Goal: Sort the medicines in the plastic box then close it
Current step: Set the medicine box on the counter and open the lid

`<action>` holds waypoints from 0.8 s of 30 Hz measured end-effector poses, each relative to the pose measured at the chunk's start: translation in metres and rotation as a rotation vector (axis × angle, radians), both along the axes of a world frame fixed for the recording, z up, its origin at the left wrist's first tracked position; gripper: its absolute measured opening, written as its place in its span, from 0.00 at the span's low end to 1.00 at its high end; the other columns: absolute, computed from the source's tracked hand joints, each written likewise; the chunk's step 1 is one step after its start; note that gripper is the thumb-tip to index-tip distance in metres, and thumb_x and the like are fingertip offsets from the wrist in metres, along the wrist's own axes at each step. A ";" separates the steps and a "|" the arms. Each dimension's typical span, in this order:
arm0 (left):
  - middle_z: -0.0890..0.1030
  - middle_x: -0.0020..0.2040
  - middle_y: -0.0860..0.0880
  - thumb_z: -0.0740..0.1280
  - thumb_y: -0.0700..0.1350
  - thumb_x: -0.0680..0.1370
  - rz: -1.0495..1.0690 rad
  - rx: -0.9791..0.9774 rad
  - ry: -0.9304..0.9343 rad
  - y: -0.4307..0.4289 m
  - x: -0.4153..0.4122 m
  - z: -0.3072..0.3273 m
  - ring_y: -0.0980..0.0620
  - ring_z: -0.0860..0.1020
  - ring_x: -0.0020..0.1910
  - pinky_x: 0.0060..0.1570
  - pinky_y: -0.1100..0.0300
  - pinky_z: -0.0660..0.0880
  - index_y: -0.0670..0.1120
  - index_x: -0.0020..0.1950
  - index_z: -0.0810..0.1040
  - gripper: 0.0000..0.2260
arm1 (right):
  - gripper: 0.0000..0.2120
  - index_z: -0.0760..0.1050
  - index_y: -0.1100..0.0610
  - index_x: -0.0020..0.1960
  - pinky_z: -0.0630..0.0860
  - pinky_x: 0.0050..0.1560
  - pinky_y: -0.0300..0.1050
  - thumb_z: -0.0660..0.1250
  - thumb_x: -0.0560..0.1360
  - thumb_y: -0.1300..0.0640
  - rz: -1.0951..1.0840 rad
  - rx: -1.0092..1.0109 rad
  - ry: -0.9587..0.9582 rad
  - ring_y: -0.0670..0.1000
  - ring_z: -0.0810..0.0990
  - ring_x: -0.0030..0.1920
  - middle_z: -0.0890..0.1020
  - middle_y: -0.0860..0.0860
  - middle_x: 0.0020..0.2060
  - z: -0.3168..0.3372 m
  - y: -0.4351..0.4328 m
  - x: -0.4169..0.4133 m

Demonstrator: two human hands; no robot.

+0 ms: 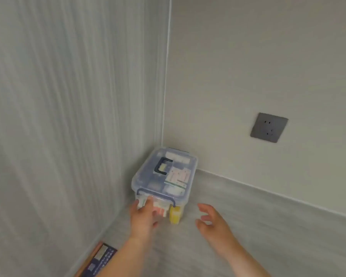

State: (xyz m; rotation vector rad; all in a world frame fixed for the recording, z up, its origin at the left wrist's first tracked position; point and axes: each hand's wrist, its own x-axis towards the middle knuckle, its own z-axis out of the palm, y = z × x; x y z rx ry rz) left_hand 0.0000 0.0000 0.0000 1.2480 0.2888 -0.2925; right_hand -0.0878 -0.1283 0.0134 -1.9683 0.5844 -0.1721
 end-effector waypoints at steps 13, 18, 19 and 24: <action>0.79 0.47 0.39 0.66 0.40 0.73 -0.013 0.028 -0.130 -0.008 0.048 -0.025 0.44 0.80 0.37 0.25 0.60 0.79 0.43 0.60 0.68 0.17 | 0.29 0.55 0.63 0.70 0.75 0.33 0.44 0.64 0.74 0.58 -0.227 0.523 0.005 0.51 0.76 0.30 0.79 0.55 0.32 -0.002 -0.023 0.094; 0.80 0.37 0.45 0.64 0.39 0.74 -0.195 0.069 -0.153 0.005 0.058 -0.024 0.49 0.79 0.31 0.21 0.65 0.75 0.45 0.52 0.72 0.07 | 0.23 0.59 0.59 0.66 0.77 0.27 0.42 0.63 0.75 0.60 -0.207 0.497 0.023 0.47 0.76 0.23 0.78 0.54 0.29 -0.003 -0.015 0.077; 0.80 0.35 0.44 0.64 0.39 0.74 -0.264 0.074 -0.145 0.011 0.062 -0.023 0.49 0.79 0.30 0.21 0.66 0.75 0.46 0.49 0.73 0.05 | 0.18 0.61 0.57 0.62 0.76 0.23 0.41 0.63 0.75 0.60 -0.211 0.506 0.028 0.46 0.75 0.20 0.77 0.54 0.27 -0.005 -0.011 0.070; 0.78 0.24 0.50 0.63 0.39 0.75 -0.541 0.114 -0.125 0.032 0.067 -0.017 0.53 0.75 0.25 0.21 0.66 0.74 0.47 0.45 0.75 0.04 | 0.06 0.69 0.53 0.40 0.68 0.16 0.35 0.64 0.74 0.55 -0.339 0.456 -0.003 0.48 0.71 0.14 0.73 0.50 0.14 -0.015 0.000 0.022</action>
